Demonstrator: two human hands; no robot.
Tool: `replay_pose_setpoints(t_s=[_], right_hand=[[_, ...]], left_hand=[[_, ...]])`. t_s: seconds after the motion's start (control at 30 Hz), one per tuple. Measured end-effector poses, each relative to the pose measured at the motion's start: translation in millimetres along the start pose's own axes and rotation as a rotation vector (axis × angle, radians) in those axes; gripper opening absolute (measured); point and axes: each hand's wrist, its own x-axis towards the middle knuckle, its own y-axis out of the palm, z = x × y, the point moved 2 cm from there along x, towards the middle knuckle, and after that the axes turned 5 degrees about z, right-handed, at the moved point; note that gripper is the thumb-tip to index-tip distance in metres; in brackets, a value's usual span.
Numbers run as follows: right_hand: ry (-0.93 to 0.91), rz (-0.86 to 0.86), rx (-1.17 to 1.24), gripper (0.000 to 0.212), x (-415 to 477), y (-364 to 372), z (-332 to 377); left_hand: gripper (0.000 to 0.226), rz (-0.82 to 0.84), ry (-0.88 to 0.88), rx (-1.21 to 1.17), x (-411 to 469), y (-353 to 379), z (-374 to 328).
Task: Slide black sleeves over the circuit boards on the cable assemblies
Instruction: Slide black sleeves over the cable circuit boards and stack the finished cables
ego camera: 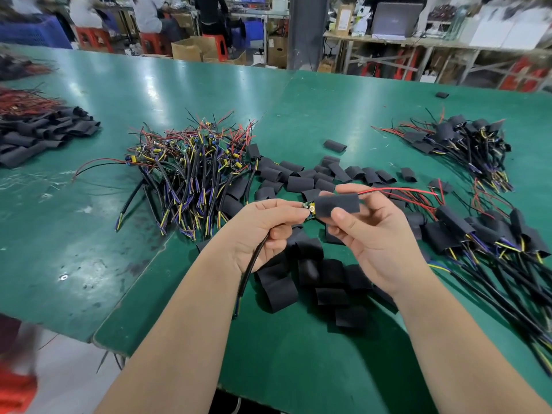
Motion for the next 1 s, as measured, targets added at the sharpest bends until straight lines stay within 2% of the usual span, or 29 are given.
replay_pose_setpoints(t_s=[0.07,0.17,0.43,0.6,0.83,1.0], right_hand=[[-0.011,-0.009,-0.047,0.032,-0.2,0.7,-0.4],[-0.007,-0.020,-0.092,0.034,-1.1,0.7,0.0],[0.036,-0.050,-0.061,0.034,-2.0,4.5,-1.2],[0.038,-0.072,0.020,0.027,-2.1,2.7,-2.8],[-0.006,-0.128,-0.209,0.023,-3.2,2.6,-8.4],[-0.047,-0.112,-0.261,0.032,-3.6,3.3,-8.0]], left_hand=[[0.028,0.004,-0.018,0.007,-0.7,-1.1,-0.1],[0.014,0.025,-0.039,0.023,-1.7,-1.2,-0.2],[0.009,0.030,-0.052,0.019,-0.3,2.2,4.0],[0.036,0.031,-0.106,0.050,-0.2,2.3,4.4],[0.024,-0.110,0.027,0.246,3.1,-3.0,5.0],[0.022,-0.128,0.071,0.211,3.3,-1.6,5.1]])
